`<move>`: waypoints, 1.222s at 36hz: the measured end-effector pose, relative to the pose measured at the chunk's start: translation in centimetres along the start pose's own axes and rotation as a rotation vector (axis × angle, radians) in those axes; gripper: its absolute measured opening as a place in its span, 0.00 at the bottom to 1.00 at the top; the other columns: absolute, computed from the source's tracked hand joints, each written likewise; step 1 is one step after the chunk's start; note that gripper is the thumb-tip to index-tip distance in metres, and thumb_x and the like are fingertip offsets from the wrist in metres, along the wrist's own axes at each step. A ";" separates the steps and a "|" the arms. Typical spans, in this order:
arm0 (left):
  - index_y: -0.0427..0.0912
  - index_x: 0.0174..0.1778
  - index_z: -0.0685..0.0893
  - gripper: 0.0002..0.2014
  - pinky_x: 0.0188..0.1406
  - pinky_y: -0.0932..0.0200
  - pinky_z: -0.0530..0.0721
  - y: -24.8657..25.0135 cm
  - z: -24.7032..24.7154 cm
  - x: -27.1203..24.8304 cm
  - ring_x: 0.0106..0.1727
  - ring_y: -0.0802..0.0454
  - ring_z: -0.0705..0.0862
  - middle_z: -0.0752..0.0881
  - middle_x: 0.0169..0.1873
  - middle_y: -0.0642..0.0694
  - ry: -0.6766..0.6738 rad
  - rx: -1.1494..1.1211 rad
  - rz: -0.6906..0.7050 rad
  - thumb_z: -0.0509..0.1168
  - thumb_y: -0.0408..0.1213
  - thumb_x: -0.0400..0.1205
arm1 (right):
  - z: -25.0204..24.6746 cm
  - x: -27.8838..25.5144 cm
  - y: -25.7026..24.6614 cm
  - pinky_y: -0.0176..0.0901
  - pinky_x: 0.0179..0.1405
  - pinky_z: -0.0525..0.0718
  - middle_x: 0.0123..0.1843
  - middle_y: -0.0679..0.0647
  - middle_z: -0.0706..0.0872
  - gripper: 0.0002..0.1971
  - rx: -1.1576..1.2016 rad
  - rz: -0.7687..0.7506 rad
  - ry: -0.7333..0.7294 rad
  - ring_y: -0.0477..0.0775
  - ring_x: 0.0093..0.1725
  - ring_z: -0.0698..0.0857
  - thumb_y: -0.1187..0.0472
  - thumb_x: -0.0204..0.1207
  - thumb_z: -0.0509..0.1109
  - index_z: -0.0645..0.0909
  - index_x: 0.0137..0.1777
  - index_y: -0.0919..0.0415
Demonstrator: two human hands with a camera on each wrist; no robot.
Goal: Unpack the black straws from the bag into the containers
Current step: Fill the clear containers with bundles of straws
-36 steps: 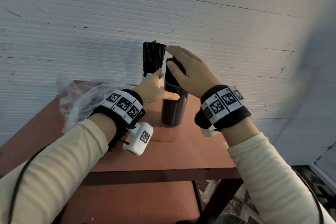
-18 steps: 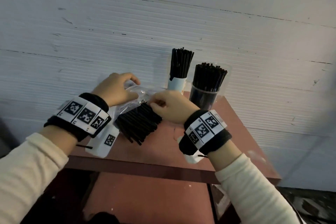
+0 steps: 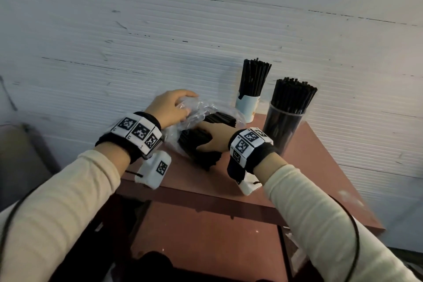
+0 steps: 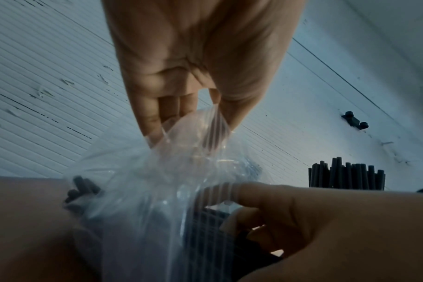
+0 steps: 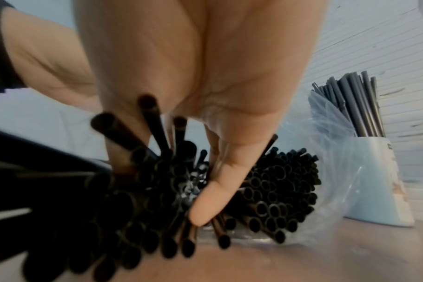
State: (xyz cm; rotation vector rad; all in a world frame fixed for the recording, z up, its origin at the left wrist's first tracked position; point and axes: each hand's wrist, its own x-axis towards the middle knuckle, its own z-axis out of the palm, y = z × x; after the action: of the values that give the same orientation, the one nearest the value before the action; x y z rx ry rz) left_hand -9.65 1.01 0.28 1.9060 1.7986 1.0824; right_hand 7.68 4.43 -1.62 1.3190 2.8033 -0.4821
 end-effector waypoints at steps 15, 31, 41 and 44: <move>0.67 0.68 0.80 0.27 0.56 0.49 0.85 -0.2 0.1 0.3 0.54 0.41 0.86 0.86 0.62 0.44 -0.072 0.031 0.056 0.65 0.31 0.79 | -0.9 0.2 0.7 0.42 0.64 0.76 0.67 0.47 0.81 0.19 0.027 -0.063 0.121 0.50 0.66 0.78 0.60 0.75 0.74 0.83 0.64 0.44; 0.72 0.68 0.72 0.29 0.63 0.41 0.82 -0.4 1.2 -0.6 0.65 0.43 0.82 0.81 0.65 0.45 -0.035 0.201 0.037 0.66 0.54 0.69 | -3.1 -4.4 3.9 0.22 0.42 0.75 0.48 0.38 0.82 0.19 0.137 -0.062 0.151 0.38 0.43 0.80 0.67 0.74 0.72 0.87 0.61 0.47; 0.46 0.77 0.72 0.40 0.74 0.53 0.69 5.2 5.8 -1.0 0.73 0.48 0.72 0.73 0.73 0.47 -0.211 0.414 0.472 0.78 0.43 0.68 | -4.9 -9.6 5.8 0.30 0.45 0.76 0.50 0.44 0.84 0.18 0.034 -0.043 0.133 0.43 0.45 0.82 0.62 0.72 0.74 0.86 0.56 0.37; 0.48 0.74 0.73 0.39 0.69 0.50 0.75 6.4 7.5 -0.2 0.68 0.51 0.76 0.78 0.68 0.50 -0.336 0.437 0.421 0.80 0.44 0.66 | -5.2 -10.9 6.1 0.25 0.38 0.72 0.43 0.36 0.82 0.20 0.025 -0.035 0.140 0.34 0.38 0.80 0.62 0.71 0.74 0.84 0.54 0.32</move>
State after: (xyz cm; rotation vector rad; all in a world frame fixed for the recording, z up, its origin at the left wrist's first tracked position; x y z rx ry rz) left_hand 0.13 1.76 -0.51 2.6226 1.5703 0.4406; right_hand 19.96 1.30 3.15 1.3621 2.9462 -0.4445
